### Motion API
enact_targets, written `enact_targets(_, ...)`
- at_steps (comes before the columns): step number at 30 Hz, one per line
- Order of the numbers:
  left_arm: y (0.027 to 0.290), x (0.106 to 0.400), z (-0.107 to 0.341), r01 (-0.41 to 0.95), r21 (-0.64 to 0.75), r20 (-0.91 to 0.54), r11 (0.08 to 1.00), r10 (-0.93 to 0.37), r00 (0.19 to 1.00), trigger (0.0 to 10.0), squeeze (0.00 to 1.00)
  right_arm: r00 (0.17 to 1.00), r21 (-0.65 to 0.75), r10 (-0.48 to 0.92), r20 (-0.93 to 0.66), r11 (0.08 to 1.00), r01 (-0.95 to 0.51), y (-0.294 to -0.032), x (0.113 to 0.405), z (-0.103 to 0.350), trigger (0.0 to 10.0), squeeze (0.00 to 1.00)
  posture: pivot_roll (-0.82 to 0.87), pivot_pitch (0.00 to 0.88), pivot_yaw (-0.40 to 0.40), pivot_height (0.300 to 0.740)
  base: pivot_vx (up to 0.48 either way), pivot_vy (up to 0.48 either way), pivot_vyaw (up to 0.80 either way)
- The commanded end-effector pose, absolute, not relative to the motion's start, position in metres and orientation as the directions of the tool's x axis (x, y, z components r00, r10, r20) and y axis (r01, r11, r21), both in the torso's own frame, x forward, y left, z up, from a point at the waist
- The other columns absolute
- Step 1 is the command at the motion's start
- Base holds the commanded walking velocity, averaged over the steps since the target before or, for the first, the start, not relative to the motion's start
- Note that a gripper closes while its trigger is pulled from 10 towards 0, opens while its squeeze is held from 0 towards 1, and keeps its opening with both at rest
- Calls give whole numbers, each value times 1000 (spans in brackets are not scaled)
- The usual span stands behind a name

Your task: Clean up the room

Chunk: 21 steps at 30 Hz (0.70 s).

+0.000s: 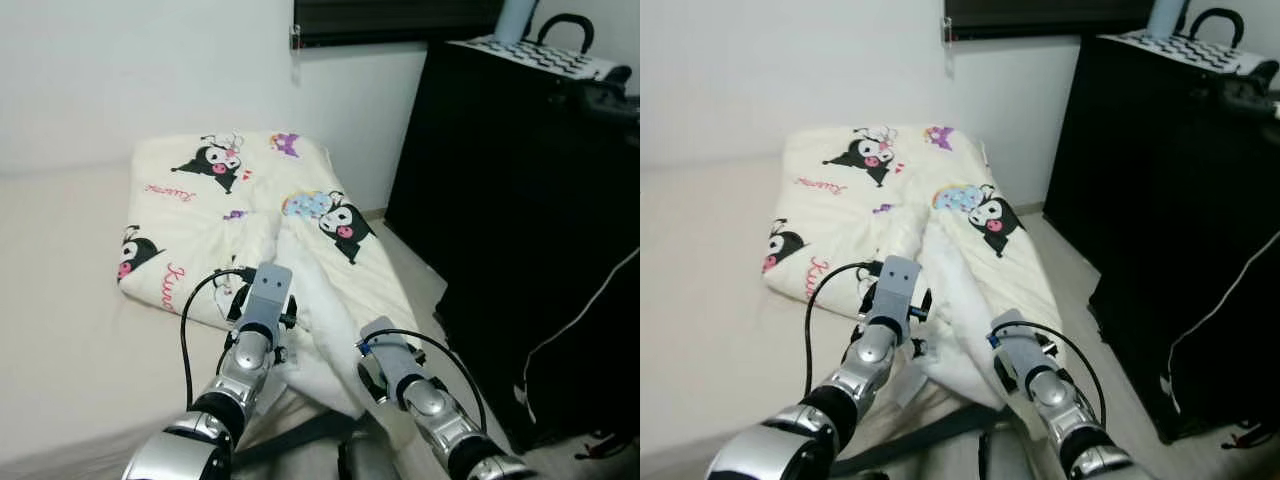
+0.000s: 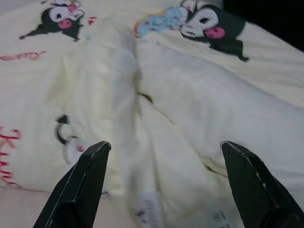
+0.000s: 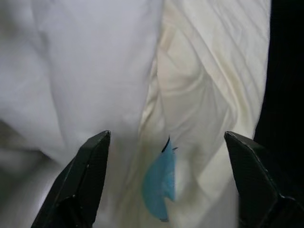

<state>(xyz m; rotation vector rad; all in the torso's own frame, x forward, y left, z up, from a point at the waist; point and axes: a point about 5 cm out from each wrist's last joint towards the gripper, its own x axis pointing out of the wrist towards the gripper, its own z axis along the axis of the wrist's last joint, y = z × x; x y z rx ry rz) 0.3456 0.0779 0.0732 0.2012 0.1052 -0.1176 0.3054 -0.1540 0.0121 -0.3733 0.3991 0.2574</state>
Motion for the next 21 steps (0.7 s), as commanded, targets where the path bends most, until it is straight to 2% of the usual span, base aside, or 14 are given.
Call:
enact_targets(1, 74, 347, 75, 134, 194, -121, 972, -112, 986, 10000, 0, 925, -236, 170, -339, 937, -258, -156, 309, 22, 10000, 0, -215, 85, -15, 595, 0, 0, 0)
enact_targets(9, 77, 354, 87, 99, 188, -82, 977, -85, 993, 10000, 0, 926, -174, 216, -311, 944, -279, -146, 308, 25, 10000, 0, -231, 100, -3, 595, 0, 0, 0)
enact_targets(11, 81, 363, 99, 55, 120, -55, 991, -49, 997, 10000, 0, 911, -174, 271, -311, 926, -335, -136, 306, 25, 10000, 0, -231, 106, -2, 585, 0, 0, 0)
enact_targets(14, 82, 365, 104, 43, 94, -47, 995, -39, 998, 10000, 0, 906, -173, 290, -308, 920, -353, -133, 305, 25, 10000, 0, -231, 106, -2, 580, 0, 0, 0)
enact_targets(21, 77, 383, 153, -39, 123, 138, 992, 22, 990, 10000, 0, 887, -152, 367, -280, 896, -418, -122, 293, 25, 10000, 0, -247, 139, 9, 545, 0, 0, 0)
